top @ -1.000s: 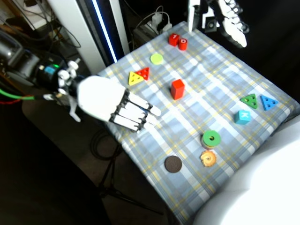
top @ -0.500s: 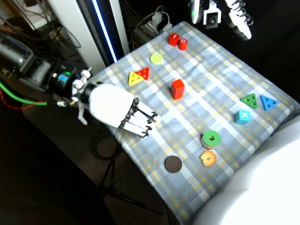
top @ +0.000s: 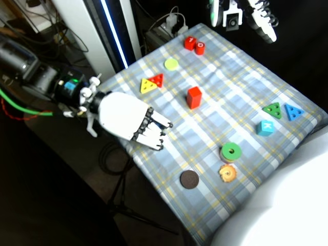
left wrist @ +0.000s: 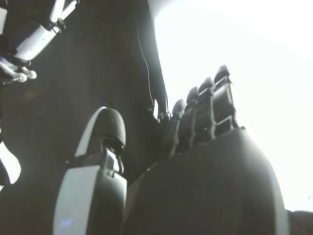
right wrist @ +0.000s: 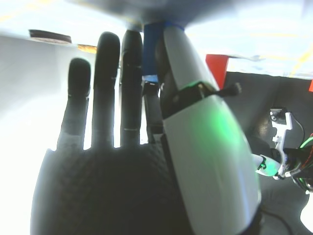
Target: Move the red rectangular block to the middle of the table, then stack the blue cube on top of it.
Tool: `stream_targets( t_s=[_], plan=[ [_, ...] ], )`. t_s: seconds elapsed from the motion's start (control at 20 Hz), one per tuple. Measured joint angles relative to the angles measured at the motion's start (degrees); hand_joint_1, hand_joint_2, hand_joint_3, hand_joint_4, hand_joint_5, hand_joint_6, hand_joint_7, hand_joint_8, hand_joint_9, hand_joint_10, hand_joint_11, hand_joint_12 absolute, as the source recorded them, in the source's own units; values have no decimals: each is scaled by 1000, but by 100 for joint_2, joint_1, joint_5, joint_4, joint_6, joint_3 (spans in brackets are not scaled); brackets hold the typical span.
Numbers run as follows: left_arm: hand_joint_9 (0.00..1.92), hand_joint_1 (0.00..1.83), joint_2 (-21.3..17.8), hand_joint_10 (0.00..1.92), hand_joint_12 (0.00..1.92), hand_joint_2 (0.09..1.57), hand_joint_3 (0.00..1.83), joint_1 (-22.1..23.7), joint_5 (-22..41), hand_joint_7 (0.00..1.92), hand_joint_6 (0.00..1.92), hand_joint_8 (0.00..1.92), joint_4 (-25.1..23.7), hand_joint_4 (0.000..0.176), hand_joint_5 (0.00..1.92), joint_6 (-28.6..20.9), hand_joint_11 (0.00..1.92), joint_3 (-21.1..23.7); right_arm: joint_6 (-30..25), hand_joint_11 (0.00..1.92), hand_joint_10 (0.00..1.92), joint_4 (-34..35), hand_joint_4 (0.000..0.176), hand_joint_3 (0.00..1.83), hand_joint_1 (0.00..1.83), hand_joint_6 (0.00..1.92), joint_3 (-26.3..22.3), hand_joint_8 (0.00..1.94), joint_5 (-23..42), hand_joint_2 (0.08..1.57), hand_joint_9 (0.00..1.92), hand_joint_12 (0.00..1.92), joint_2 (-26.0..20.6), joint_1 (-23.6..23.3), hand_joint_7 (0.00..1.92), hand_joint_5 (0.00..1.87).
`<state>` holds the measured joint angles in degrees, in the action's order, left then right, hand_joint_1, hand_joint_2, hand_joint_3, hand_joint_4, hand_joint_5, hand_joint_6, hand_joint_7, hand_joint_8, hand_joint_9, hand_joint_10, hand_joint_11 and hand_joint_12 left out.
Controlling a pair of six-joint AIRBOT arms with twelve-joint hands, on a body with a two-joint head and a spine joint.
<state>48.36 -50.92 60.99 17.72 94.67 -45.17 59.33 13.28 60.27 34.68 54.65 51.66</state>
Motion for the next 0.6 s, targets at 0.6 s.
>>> stream_targets(
  t_s=[0.6],
  plan=[
    [0,567,-4,0,0,1378,0,-118,35,0,7,0,142,47,25,-4,0,0,-63,83,1772,-1027,0,0,1111,1378,-120,1633,17,1299,308,1921,0,-750,646,680]
  ],
)
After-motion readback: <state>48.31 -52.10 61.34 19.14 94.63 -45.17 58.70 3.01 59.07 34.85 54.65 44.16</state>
